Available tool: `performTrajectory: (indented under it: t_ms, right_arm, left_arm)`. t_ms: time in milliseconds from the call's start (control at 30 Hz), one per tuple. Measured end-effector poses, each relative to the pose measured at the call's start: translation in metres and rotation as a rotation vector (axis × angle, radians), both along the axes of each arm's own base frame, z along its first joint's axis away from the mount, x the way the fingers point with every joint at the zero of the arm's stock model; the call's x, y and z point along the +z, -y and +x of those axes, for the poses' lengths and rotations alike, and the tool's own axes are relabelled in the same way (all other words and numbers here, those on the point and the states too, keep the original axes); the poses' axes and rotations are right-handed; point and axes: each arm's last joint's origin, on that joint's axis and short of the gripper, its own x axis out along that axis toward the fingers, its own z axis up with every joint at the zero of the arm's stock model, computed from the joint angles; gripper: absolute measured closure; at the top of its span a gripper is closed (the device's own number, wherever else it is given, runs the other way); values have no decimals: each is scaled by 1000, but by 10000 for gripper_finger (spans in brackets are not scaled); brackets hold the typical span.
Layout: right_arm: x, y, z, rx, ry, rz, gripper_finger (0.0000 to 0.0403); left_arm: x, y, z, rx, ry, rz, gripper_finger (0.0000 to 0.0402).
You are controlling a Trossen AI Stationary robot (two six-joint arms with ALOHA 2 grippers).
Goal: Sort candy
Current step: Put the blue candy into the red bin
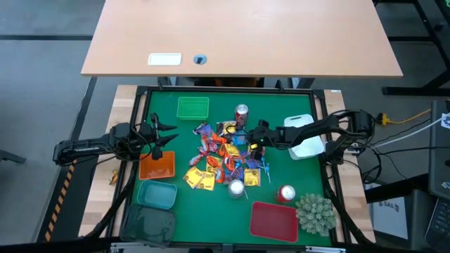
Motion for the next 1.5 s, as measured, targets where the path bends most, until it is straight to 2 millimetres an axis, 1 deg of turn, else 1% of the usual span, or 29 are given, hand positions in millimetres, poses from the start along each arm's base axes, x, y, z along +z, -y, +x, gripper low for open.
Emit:
performTrajectory:
  t_ms: [233,333,400,567,767,900,1167,1333,1500]
  right_arm:
    - [0,0,0,-1,6,-2,350]
    - [-1,0,0,0,7,-2,383]
    - [0,-1,0,1,8,0,396]
    - [0,-1,1,9,11,12,393]
    - [1,-2,2,47,40,54,398]
    - [6,-3,2,56,57,62,400]
    - [36,-3,-2,60,161,47,401]
    - [57,-6,-8,115,235,87,401]
    - [79,-20,-14,202,325,161,401]
  left_arm:
    - [0,0,0,0,0,0,261]
    - [0,0,0,0,0,-1,261]
    - [0,0,0,0,0,-1,261]
    - [0,0,0,0,0,-1,261]
    - [0,0,0,0,1,-3,260]
    - [0,0,0,0,1,-3,260]
    - [0,0,0,-1,1,-3,260]
    - [0,0,0,-3,11,-44,260]
    - [0,0,0,-4,13,-51,260]
